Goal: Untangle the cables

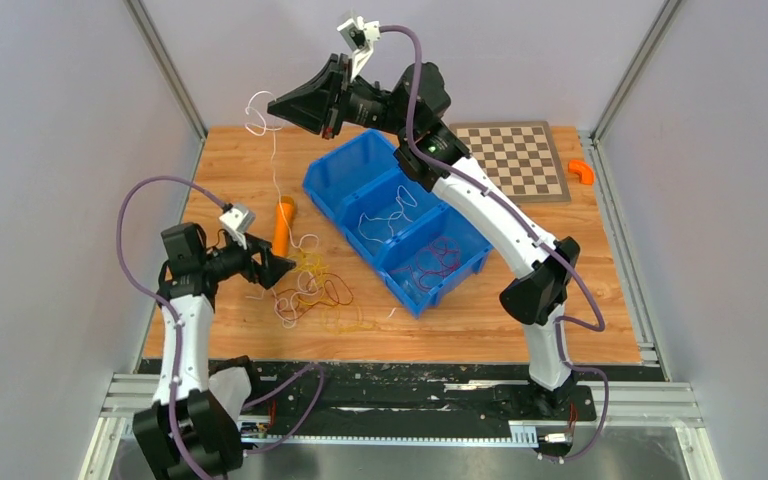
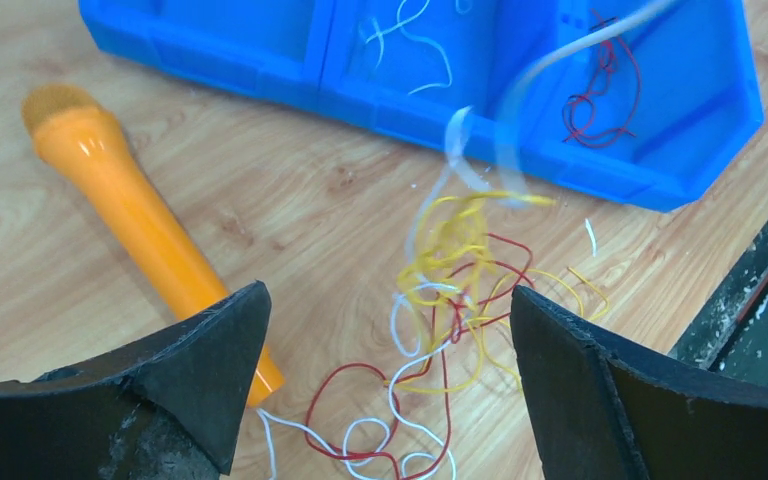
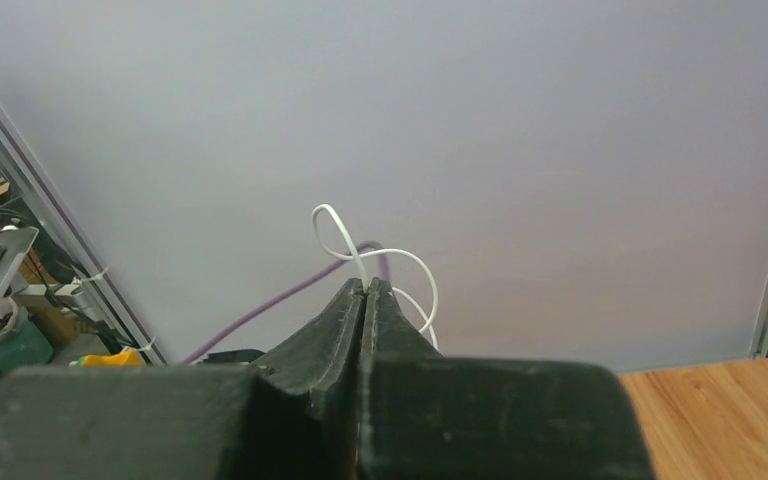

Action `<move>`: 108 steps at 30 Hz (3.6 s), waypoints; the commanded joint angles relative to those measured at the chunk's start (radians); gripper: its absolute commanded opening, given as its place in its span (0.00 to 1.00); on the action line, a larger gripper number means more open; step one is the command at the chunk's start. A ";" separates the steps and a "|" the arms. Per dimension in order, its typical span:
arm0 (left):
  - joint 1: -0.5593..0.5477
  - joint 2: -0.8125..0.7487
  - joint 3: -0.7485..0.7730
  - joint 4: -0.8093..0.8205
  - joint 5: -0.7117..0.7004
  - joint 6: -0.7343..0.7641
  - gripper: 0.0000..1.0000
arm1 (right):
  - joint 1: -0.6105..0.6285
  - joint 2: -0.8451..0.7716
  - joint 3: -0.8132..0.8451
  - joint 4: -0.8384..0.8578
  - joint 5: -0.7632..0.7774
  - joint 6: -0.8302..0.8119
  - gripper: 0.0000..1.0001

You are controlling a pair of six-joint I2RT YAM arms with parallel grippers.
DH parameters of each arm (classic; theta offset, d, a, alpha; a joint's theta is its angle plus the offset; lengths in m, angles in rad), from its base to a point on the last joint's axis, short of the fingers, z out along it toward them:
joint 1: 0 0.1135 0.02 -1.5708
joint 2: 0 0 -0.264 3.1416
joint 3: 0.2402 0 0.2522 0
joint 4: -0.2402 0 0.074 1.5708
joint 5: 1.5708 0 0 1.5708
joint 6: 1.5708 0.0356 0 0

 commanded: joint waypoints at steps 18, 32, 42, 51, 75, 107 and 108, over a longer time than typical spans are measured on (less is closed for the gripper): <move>-0.254 0.116 0.027 0.378 -0.323 -0.254 0.63 | 0.016 -0.057 0.124 0.059 0.128 -0.042 0.00; -0.099 0.104 -0.090 0.096 -0.440 -0.041 0.44 | -0.159 -0.190 0.243 0.135 0.470 -0.282 0.00; -0.060 0.023 -0.007 0.031 -0.278 -0.024 0.80 | -0.209 -0.332 -0.142 0.092 0.336 -0.317 0.00; -0.060 -0.032 0.112 -0.093 -0.309 -0.059 1.00 | -0.266 -0.391 -0.412 0.043 0.282 -0.333 0.00; -0.060 -0.081 0.105 -0.090 -0.430 -0.123 1.00 | -0.430 -0.339 -0.557 0.001 0.106 -0.253 0.00; -0.060 -0.101 0.107 -0.113 -0.380 -0.121 1.00 | -0.390 -0.270 -0.922 -0.176 -0.007 -0.521 0.00; -0.060 -0.092 0.122 -0.143 -0.369 -0.110 1.00 | -0.384 -0.250 -0.922 -0.216 -0.007 -0.549 0.02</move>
